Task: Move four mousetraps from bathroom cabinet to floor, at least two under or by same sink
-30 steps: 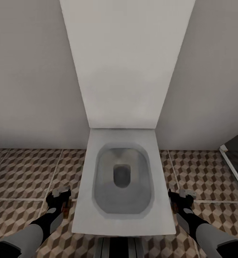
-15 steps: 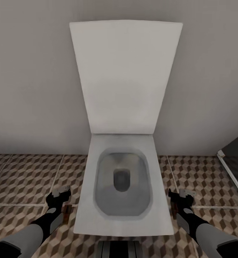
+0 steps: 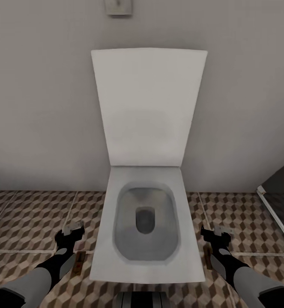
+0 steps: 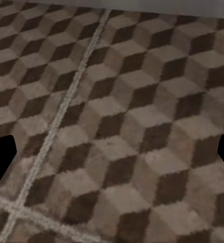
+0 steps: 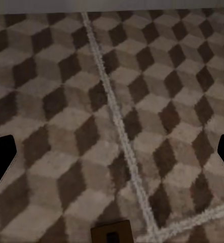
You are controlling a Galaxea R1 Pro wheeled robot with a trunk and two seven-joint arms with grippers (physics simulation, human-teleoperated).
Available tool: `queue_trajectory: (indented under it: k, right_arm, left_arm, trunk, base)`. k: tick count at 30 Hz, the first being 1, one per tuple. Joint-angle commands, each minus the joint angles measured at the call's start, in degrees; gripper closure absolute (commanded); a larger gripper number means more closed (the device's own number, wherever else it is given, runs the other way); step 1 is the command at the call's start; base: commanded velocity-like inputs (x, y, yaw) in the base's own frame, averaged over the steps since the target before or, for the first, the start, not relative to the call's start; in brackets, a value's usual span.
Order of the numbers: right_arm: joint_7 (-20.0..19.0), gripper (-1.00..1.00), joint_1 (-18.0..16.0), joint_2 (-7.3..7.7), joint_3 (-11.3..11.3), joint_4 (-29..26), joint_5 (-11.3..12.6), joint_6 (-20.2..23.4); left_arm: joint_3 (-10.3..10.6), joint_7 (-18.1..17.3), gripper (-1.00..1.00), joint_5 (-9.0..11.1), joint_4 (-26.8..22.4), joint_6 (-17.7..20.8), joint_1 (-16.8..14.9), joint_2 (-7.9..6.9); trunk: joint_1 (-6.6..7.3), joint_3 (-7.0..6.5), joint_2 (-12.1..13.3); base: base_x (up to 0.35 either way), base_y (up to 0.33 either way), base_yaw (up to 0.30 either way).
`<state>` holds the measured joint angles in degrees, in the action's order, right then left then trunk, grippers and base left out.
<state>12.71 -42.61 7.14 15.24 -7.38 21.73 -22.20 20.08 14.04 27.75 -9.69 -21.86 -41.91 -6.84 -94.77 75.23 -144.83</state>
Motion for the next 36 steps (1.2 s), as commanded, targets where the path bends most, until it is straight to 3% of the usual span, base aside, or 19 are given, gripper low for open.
queue_trajectory:
  k: [1,36]
  right_arm:
    - [0.22,-1.00,-0.02,0.01,0.49,0.00,0.43,-0.10]
    - [0.97,-1.00,-0.02,-0.16,0.50,0.00,0.28,0.72]
  left_arm:
    - [0.49,0.37,-1.00,0.21,-0.03,-0.09,-0.01,-0.02]
    - [0.49,0.37,-1.00,0.20,-0.05,-0.12,-0.01,-0.01]
  trunk:
    - [0.03,-0.19,0.00]
    - [0.94,-7.94,0.47]
  base:
    - [0.000,0.000,0.000]
    - [0.000,0.000,0.000]
